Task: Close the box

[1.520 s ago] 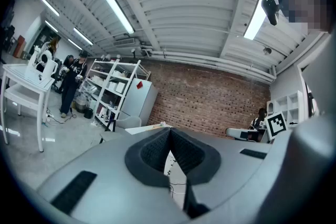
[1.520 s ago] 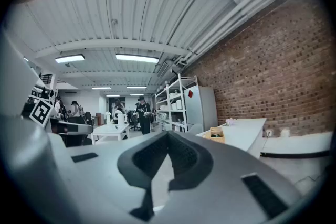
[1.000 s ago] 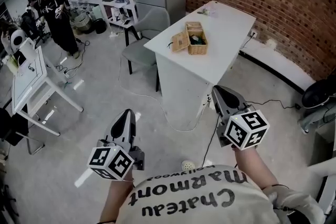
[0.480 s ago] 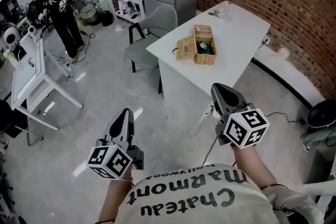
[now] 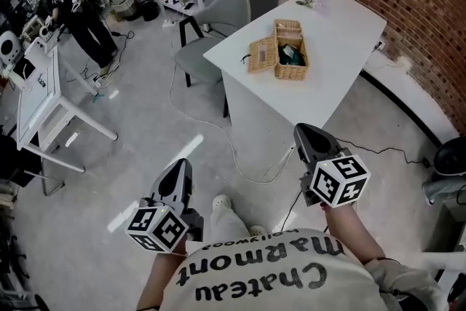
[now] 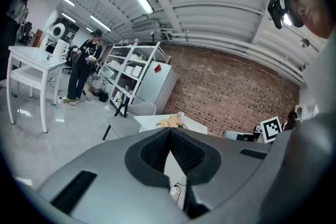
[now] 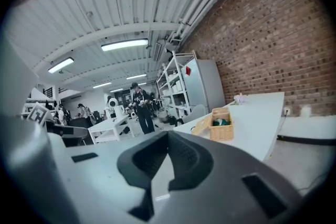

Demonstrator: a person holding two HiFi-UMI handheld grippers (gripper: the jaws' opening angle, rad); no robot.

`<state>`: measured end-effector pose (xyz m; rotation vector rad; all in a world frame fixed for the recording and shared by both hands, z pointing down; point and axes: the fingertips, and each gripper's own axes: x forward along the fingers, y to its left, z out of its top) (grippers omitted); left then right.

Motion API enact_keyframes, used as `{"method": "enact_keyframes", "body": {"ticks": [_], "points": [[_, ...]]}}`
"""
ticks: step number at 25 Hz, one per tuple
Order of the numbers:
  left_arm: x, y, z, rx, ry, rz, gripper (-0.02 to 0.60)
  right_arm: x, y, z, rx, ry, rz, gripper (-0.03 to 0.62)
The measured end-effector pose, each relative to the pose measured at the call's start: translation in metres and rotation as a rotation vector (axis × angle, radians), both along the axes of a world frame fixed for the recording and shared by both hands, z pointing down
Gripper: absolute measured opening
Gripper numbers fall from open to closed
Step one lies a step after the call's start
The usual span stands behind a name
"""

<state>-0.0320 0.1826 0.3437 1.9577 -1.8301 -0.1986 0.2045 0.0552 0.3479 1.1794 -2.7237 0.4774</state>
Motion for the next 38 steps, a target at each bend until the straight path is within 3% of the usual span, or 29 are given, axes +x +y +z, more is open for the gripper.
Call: {"method": "enact_keyframes", "body": {"ticks": [8,23,29,33,38], "points": [[-0.025,-0.041,0.021,-0.023,0.024,0.057,0.002,-0.036,-0.025,0.023,-0.033,0.054,0.004,0.003],[-0.133,-0.154,-0.001,0.008,0.013,0.089,0.002,-0.136,-0.120,0.012,-0.045,0.032,0.058,0.003],[-0.187,-0.178,-0.017,0.066,-0.007,0.012,0.002,-0.167,-0.149,-0.001,-0.017,0.021,0.088,0.003],[-0.211,-0.191,0.000,0.041,0.008,0.026,0.002,-0.178,-0.163,0.021,-0.047,0.035,0.136,0.003],[-0.229,-0.203,0.017,0.027,0.053,0.018,0.002,-0.179,-0.170,0.062,-0.095,0.138,0.176,0.003]]}}
